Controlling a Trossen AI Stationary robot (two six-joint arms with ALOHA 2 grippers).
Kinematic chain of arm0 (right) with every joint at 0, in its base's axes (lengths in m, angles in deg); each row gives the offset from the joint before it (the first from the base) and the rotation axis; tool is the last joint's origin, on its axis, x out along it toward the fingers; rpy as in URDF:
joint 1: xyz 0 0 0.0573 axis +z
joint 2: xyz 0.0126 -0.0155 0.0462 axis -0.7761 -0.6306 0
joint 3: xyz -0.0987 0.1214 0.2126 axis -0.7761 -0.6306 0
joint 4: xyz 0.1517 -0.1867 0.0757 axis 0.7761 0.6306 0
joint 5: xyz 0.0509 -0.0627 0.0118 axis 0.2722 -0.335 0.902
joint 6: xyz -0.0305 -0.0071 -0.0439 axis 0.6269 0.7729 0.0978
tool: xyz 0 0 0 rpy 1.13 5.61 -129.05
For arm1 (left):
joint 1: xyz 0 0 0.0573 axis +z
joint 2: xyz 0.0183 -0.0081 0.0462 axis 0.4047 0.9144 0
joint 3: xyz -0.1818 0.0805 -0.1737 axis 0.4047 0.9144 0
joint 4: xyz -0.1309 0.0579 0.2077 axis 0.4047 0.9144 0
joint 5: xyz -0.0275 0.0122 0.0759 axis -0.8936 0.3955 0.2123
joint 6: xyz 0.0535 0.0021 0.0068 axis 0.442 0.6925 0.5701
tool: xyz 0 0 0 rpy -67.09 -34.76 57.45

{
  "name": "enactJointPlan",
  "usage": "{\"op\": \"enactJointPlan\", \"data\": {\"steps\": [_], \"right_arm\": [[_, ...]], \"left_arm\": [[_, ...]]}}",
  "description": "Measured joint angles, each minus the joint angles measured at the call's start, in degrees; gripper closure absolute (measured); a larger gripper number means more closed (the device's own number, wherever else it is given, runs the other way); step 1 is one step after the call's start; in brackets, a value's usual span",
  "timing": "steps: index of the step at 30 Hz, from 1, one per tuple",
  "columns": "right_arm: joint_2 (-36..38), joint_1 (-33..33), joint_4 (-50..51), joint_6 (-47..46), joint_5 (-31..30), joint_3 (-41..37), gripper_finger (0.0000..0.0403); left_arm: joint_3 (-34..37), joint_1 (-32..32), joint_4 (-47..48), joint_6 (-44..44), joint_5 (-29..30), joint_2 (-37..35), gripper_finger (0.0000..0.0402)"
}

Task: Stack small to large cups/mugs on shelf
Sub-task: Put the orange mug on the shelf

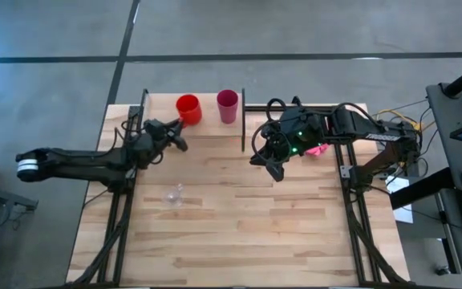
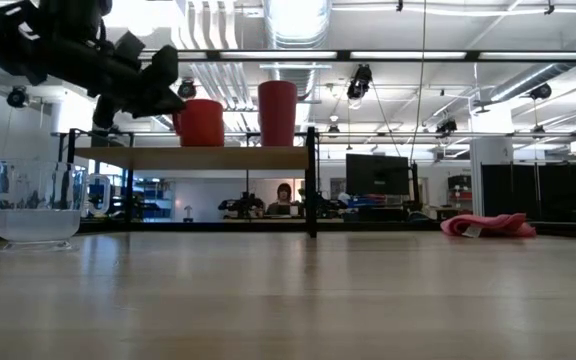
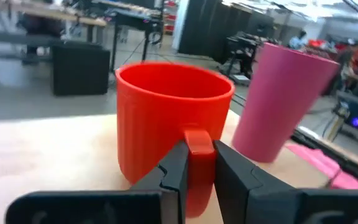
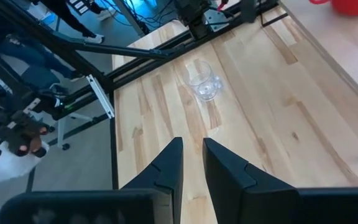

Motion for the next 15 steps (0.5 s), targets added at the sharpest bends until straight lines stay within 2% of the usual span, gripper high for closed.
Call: {"op": "enactJointPlan", "data": {"steps": [6, 11, 15], "right_arm": [[0.0, 0.0, 0.0, -0.1, 0.0, 0.0, 0.0346], [0.0, 0.0, 0.0, 0.7, 0.0, 0.0, 0.0346], [0.0, 0.0, 0.0, 1.8, 0.0, 0.0, 0.0346]], "left_arm": [[-0.6, 1.9, -0.2, -6.0, -2.7, 3.3, 0.0363], [-2.9, 1.9, 0.2, -5.7, -3.6, 4.3, 0.0363], [-4.6, 1.9, -0.3, -1.4, -4.6, 3.6, 0.0363]]}}
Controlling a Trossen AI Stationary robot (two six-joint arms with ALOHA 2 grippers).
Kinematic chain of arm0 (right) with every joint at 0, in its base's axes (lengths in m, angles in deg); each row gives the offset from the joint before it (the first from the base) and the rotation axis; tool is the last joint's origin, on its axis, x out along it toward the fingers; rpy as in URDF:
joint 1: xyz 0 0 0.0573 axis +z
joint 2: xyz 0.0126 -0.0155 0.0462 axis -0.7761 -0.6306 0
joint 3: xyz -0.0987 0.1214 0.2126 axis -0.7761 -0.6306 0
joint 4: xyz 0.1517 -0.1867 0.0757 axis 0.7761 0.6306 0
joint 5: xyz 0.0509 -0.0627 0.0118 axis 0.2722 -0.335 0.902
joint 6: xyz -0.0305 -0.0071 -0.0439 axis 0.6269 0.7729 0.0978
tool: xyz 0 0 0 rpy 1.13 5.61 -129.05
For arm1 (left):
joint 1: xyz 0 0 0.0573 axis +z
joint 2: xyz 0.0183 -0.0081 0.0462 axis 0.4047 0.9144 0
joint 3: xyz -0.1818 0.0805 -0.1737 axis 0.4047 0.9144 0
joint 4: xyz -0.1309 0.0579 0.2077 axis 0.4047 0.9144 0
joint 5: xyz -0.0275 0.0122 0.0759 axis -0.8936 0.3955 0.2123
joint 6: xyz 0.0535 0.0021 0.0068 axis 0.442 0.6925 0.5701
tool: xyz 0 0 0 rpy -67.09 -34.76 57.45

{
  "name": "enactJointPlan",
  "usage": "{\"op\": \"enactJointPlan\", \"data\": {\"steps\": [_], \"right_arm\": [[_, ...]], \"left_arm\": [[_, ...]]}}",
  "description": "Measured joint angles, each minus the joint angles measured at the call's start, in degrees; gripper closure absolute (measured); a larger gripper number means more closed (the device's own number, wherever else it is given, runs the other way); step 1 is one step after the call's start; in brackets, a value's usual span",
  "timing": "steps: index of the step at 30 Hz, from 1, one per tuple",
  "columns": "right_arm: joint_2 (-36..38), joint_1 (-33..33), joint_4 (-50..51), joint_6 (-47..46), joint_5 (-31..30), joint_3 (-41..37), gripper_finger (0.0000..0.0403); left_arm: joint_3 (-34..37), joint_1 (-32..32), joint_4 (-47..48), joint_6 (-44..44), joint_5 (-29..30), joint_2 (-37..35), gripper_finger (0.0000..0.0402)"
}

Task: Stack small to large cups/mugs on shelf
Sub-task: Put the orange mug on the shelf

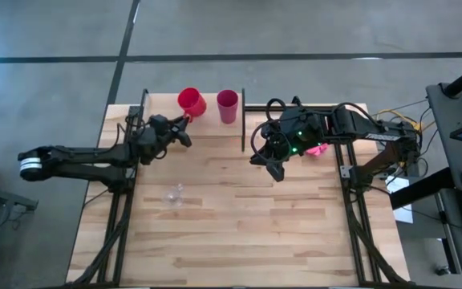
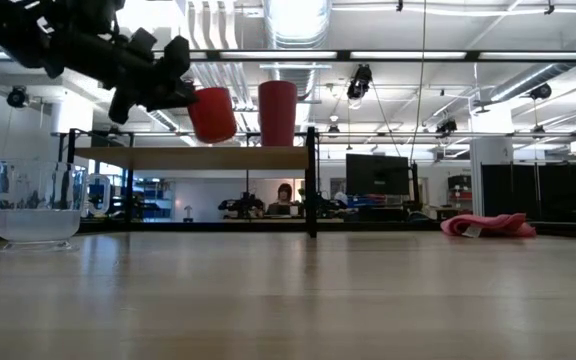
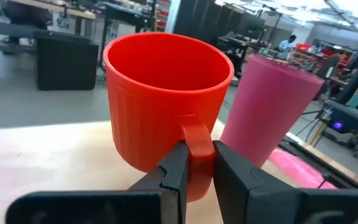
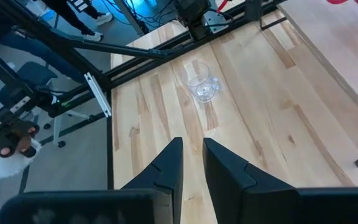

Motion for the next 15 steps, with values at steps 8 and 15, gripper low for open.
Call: {"op": "enactJointPlan", "data": {"steps": [8, 15], "right_arm": [[0.0, 0.0, 0.0, 0.8, 0.0, 0.0, 0.0346], [0.0, 0.0, 0.1, 1.0, 0.0, 0.0, 0.0346]], "left_arm": [[-1.0, 0.0, 0.2, 2.7, -1.5, -0.6, 0.0361], [-1.4, 0.0, 0.0, 2.6, -3.9, -0.5, 0.0328]]}}
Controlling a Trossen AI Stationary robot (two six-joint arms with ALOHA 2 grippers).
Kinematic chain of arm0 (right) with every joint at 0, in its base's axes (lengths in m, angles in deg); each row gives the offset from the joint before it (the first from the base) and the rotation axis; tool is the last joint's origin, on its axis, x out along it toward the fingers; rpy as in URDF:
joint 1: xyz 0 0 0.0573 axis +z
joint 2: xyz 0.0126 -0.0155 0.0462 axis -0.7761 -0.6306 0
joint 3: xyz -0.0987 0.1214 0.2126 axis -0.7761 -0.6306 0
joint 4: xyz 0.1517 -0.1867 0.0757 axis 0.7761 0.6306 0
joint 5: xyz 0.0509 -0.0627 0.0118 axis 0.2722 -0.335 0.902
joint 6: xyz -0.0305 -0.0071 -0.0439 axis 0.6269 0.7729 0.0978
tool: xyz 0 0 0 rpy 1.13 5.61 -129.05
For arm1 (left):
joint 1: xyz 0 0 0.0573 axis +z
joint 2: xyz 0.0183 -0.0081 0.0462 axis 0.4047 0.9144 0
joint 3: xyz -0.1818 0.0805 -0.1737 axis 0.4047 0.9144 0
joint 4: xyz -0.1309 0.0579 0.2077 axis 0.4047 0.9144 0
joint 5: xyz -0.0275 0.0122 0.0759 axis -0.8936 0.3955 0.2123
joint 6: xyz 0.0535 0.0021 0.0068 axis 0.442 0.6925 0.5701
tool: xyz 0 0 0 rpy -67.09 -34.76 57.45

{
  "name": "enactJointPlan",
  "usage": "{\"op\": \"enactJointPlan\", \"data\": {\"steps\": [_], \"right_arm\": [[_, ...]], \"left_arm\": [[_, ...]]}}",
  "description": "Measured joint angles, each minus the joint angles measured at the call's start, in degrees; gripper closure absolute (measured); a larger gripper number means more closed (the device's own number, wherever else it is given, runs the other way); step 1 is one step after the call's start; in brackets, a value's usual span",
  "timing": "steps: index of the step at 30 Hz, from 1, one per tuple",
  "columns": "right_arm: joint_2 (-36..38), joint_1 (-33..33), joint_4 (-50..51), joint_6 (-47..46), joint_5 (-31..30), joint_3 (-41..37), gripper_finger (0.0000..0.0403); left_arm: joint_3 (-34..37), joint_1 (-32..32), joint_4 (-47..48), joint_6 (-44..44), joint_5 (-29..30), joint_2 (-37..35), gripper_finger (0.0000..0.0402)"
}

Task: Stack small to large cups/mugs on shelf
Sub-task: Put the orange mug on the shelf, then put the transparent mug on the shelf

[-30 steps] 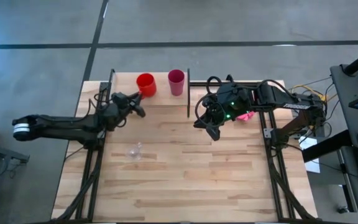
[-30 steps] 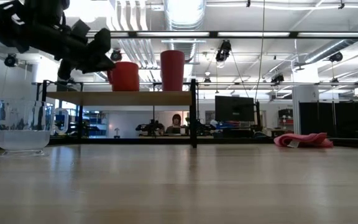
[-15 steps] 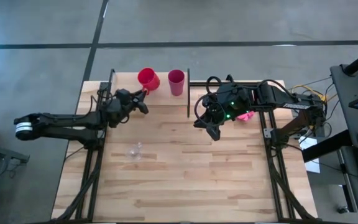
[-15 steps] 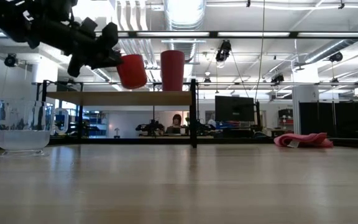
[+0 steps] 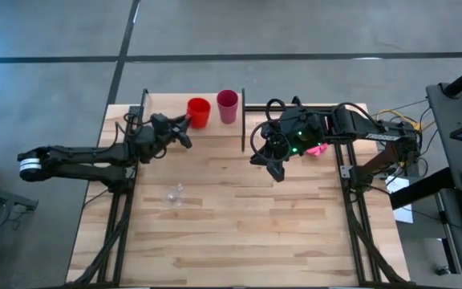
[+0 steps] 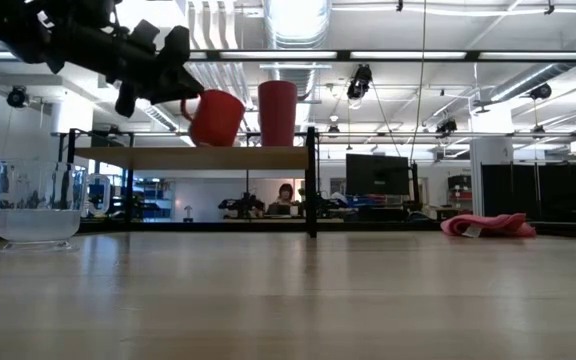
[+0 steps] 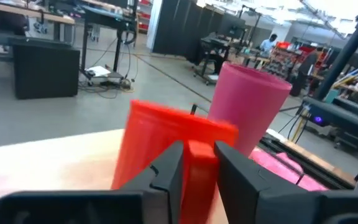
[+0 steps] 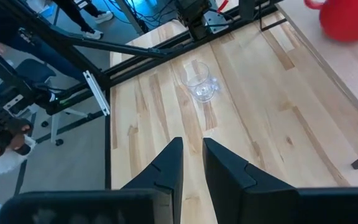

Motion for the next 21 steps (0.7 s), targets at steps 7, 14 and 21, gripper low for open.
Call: {"op": "enactJointPlan", "data": {"steps": [7, 14, 21], "right_arm": [[0.0, 0.0, 0.1, 0.0, 0.0, 0.0, 0.0346], [0.0, 0.0, 0.1, 0.0, 0.0, 0.0, 0.0346], [0.0, 0.0, 0.7, 0.0, 0.1, 0.0, 0.0346]], "left_arm": [[-0.1, 0.0, 0.3, 0.0, -0.5, 0.3, 0.0323], [0.0, 0.1, 0.1, 0.1, -0.5, 0.4, 0.0323], [-1.3, 0.2, 0.2, 1.8, -0.7, -1.6, 0.0323]]}}
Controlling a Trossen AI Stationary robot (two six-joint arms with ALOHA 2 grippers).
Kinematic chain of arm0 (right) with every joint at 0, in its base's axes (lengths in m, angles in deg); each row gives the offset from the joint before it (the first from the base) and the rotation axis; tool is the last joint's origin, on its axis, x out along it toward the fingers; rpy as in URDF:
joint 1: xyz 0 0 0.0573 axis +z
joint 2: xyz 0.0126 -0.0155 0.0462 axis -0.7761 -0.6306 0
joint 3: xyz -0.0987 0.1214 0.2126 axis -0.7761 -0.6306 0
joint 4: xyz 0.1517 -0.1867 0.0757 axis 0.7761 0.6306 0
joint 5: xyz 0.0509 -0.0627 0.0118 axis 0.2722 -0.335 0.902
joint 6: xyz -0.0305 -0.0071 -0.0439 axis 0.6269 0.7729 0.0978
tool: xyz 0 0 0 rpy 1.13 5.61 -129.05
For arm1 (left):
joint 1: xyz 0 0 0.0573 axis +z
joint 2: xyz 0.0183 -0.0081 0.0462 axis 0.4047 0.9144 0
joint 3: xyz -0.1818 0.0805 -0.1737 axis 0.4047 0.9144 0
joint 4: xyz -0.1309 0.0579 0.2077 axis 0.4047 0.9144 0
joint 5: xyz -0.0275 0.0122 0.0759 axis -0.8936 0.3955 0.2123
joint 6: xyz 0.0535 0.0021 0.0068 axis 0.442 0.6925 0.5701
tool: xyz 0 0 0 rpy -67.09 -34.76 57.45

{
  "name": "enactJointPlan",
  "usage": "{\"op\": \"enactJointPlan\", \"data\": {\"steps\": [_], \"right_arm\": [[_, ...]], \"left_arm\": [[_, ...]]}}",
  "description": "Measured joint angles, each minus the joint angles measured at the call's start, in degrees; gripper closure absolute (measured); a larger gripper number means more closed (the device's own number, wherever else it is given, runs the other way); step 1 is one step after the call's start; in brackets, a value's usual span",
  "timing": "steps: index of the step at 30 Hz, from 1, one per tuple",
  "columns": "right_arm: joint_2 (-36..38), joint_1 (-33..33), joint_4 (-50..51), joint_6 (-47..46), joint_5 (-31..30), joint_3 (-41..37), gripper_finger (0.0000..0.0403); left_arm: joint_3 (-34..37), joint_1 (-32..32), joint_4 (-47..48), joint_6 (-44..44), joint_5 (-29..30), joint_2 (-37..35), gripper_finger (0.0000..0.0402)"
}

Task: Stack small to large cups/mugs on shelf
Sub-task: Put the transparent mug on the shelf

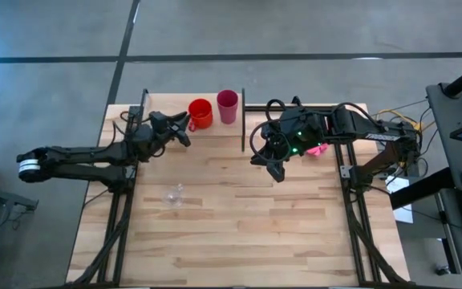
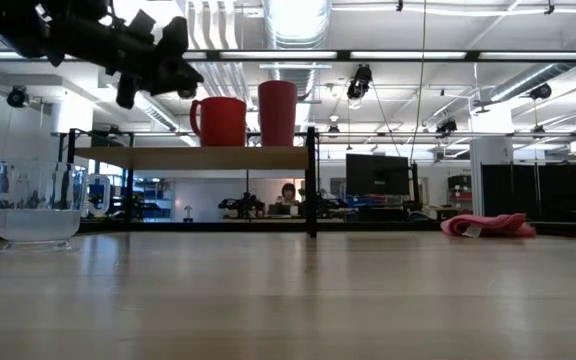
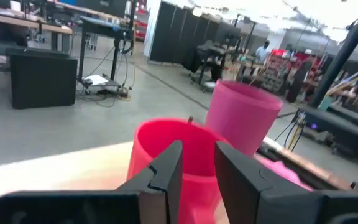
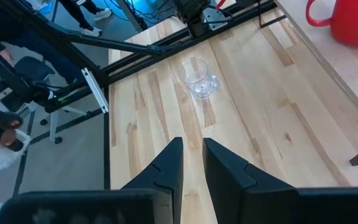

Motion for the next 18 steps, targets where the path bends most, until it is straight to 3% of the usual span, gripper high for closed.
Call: {"op": "enactJointPlan", "data": {"steps": [4, 7, 12, 18], "right_arm": [[0.4, 0.2, 1.2, -0.4, 0.1, 0.0, 0.0346], [1.2, 0.7, 1.9, -0.5, 0.3, 0.0, 0.0346], [2.6, 1.8, 4.2, -0.4, 0.4, 0.0, 0.0346], [3.5, 2.0, 7.3, 0.1, -1.1, 0.0, 0.0346]], "left_arm": [[-1.3, 0.0, 0.4, 0.2, -3.2, -3.0, 0.0323], [-3.7, 0.0, 7.5, 0.0, -6.2, -6.1, 0.0323], [-12.9, -0.3, 34.6, -0.2, -14.9, -9.6, 0.0323], [-27.9, -1.8, 68.1, 0.2, -31.5, -7.1, 0.0323]]}}
